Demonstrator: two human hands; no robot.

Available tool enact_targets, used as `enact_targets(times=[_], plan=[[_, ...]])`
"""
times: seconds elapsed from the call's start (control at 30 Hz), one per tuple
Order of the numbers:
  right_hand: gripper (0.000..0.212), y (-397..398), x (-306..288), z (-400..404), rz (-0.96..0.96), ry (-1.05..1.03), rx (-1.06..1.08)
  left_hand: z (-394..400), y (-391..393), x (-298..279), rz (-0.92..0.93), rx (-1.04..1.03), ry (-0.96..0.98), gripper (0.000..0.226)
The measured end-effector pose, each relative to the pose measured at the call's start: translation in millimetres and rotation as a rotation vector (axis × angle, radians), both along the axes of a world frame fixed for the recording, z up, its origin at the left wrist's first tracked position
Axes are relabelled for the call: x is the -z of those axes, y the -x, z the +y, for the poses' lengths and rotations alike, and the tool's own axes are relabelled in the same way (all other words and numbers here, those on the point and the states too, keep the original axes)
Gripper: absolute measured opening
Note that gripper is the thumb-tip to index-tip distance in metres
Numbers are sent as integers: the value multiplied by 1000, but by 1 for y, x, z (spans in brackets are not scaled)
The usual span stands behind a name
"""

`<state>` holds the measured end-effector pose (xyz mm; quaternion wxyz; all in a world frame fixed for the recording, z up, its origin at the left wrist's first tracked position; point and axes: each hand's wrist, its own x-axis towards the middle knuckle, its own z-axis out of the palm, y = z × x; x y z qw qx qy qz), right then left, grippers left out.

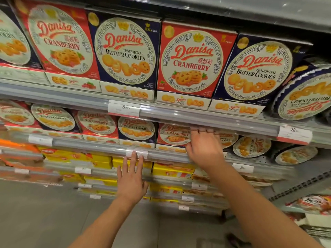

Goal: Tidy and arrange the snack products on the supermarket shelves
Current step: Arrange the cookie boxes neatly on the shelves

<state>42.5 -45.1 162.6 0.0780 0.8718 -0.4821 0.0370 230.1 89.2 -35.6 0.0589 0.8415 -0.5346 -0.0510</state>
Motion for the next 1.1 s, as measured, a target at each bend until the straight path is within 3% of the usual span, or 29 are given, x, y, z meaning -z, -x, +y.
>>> enact_targets(times=[0.13,0.27,0.37,0.47,0.87,0.97,1.1], plan=[[43,1,7,2,-45,49,-9,2,-5,-3,3,11,-9,105],[48,10,28,-1,-138,299,-86,1,-5,-4,-8,15,-24,105],[35,13,37,0,-201,515,-136,1,-4,-3,-3,11,-12,105],[34,18,41,0,-255,581,-184,1,-5,-2,-9,18,-21,105],[52,66,52,58,-536,161,-265,2,-12,-2,-7,33,-38,104],[64,87,63,81,-633,-61,-190,3,-13,-7,-1,45,-56,103],[61,105,66,99,-812,-390,-60,3,-14,-28,126,57,-22,89]])
